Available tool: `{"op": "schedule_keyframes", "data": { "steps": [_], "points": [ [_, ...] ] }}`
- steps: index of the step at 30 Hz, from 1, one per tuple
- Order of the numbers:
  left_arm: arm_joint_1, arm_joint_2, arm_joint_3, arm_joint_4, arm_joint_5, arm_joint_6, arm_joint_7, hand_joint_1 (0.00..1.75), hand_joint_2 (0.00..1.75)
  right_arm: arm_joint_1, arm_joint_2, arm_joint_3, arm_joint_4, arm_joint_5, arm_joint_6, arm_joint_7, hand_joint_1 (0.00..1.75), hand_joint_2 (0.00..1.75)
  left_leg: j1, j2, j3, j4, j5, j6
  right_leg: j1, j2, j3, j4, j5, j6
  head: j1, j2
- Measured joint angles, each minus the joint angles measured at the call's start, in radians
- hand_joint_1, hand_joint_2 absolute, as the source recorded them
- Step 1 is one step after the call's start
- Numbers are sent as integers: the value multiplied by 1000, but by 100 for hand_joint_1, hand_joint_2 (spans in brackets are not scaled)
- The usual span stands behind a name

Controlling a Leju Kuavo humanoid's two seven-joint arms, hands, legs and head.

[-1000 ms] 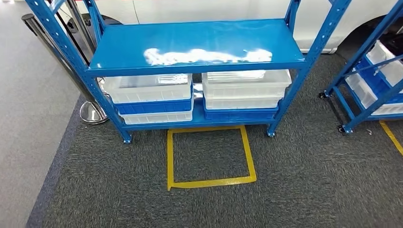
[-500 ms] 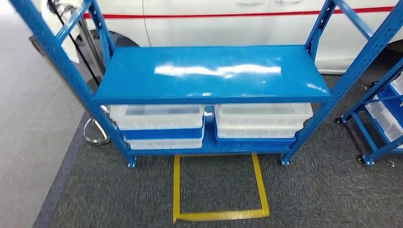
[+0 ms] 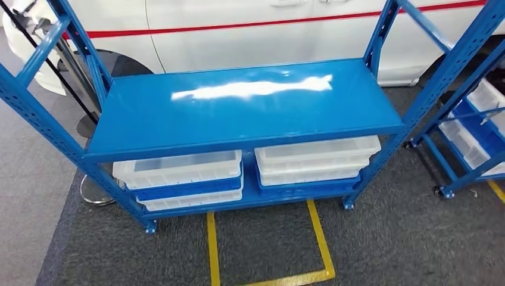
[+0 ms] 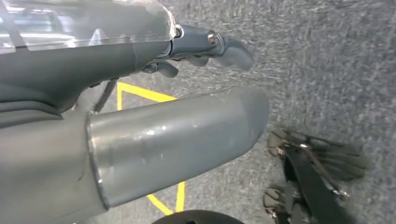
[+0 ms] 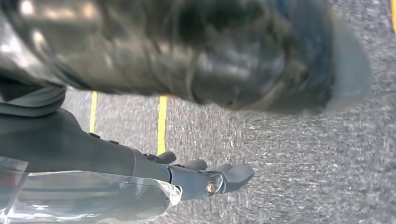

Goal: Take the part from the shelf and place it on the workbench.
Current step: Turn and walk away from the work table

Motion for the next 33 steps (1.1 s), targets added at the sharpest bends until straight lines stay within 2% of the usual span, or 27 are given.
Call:
{"op": "schedule_keyframes", "data": {
  "steps": [1,2,4,6,7,8,9,10,12,13,14,16,18,19,20,22,23,24,25,27,28,29,30,33],
  "points": [
    [-1,0,0,0,0,1,0,0,0,1,1,-2,0,0,0,0,0,0,-1,6,2,-4,2,7,0,10,-2,-3,-1,8,0,0],
    [-2,0,0,0,0,1,1,0,0,1,1,-4,0,-1,0,0,0,0,0,14,6,-9,13,16,0,8,-2,-3,-4,14,0,0],
    [-3,-1,0,-1,0,1,1,0,0,2,2,-8,0,-1,-1,0,0,0,2,36,16,-26,18,32,4,-32,-17,30,-27,21,1,0],
    [-3,-1,0,-2,0,1,1,0,0,-2,3,-11,0,-1,-2,0,0,0,-1,59,24,-34,16,45,6,-83,-73,139,-81,22,1,0],
    [-2,-1,0,-3,0,1,1,0,0,-4,3,-12,0,0,-3,0,0,0,-4,70,27,-35,13,48,5,-92,-109,202,-106,24,0,0],
    [-2,-1,0,-4,0,1,1,0,0,-6,4,-13,0,1,-4,1,0,0,-6,79,29,-34,9,49,5,-95,-135,246,-116,25,1,0],
    [-3,-1,0,-5,0,1,1,0,0,-5,4,-13,0,2,-6,2,0,0,-9,85,33,-34,5,50,4,-97,-145,259,-107,25,1,0],
    [-4,-1,0,-5,0,1,1,0,0,-4,4,-13,0,4,-8,3,0,0,-11,90,38,-34,1,49,5,-99,-133,231,-79,23,1,0],
    [-6,-2,0,-6,0,1,2,0,0,-1,4,-14,0,6,-11,4,0,0,-15,94,51,-34,-9,46,10,-103,-68,102,-8,11,1,0],
    [-6,-3,0,-6,-1,1,2,0,0,0,4,-14,0,7,-11,4,0,0,-17,96,55,-32,-15,42,14,-106,-38,42,12,4,1,0],
    [-6,-4,0,-6,0,0,2,0,0,-2,4,-14,0,8,-12,4,0,0,-19,98,57,-32,-19,38,18,-109,-20,5,19,-1,1,0],
    [-8,-6,0,-6,0,-3,3,0,0,-5,5,-14,0,11,-13,4,0,0,-20,100,59,-34,-23,29,21,-110,-12,-14,13,-5,1,0],
    [-11,-5,0,-7,1,-6,4,0,0,-6,7,-14,-1,13,-14,3,0,0,-18,98,63,-30,-31,18,14,-108,-3,-27,15,-11,0,0],
    [-12,-4,0,-7,2,-6,4,0,0,-5,8,-15,-1,14,-15,3,0,0,-17,93,55,-9,-45,12,10,-108,4,-35,16,-15,0,0],
    [-12,-4,0,-8,3,-7,4,0,0,-6,9,-15,-1,15,-15,3,0,0,-14,87,36,33,-68,5,6,-108,10,-42,16,-19,0,0],
    [-10,-4,0,-8,4,-9,5,0,0,-6,10,-15,-2,16,-15,3,0,0,-6,81,-35,164,-125,-7,6,-107,16,-45,11,-24,0,0],
    [-9,-4,0,-9,5,-10,5,0,0,-6,11,-15,-2,16,-15,3,0,0,-3,80,-68,218,-138,-12,5,-105,18,-45,8,-24,0,0],
    [-8,-4,0,-9,5,-11,5,0,0,-6,12,-15,-2,17,-14,3,0,0,0,80,-87,242,-132,-16,4,-102,23,-44,3,-22,-1,0],
    [-6,-4,0,-10,5,-12,6,0,0,-6,13,-16,-2,17,-14,4,0,0,3,80,-87,226,-105,-19,2,-98,29,-43,-2,-19,-1,0],
    [-4,-3,0,-13,5,-13,6,0,0,-6,15,-17,-3,18,-13,4,0,0,6,80,-42,107,-22,-21,-2,-93,44,-40,-15,-8,-1,0],
    [-4,-3,0,-14,5,-14,7,0,0,-6,16,-17,-3,18,-12,4,0,0,5,79,-16,45,4,-19,-3,-91,48,-37,-22,-1,-1,0],
    [-4,-3,0,-14,5,-15,7,0,0,-7,16,-18,-4,18,-12,4,0,0,3,78,2,3,16,-13,-2,-90,51,-36,-27,7,0,0],
    [-5,-3,0,-15,5,-15,7,0,0,-7,17,-18,-5,18,-12,4,0,0,1,76,10,-17,15,-6,0,-90,54,-36,-30,14,0,0],
    [-6,-3,0,-15,5,-16,8,0,0,-9,17,-19,-6,18,-12,4,0,0,0,75,23,-26,6,22,0,-90,60,-24,-33,30,0,0]
  ]
}}
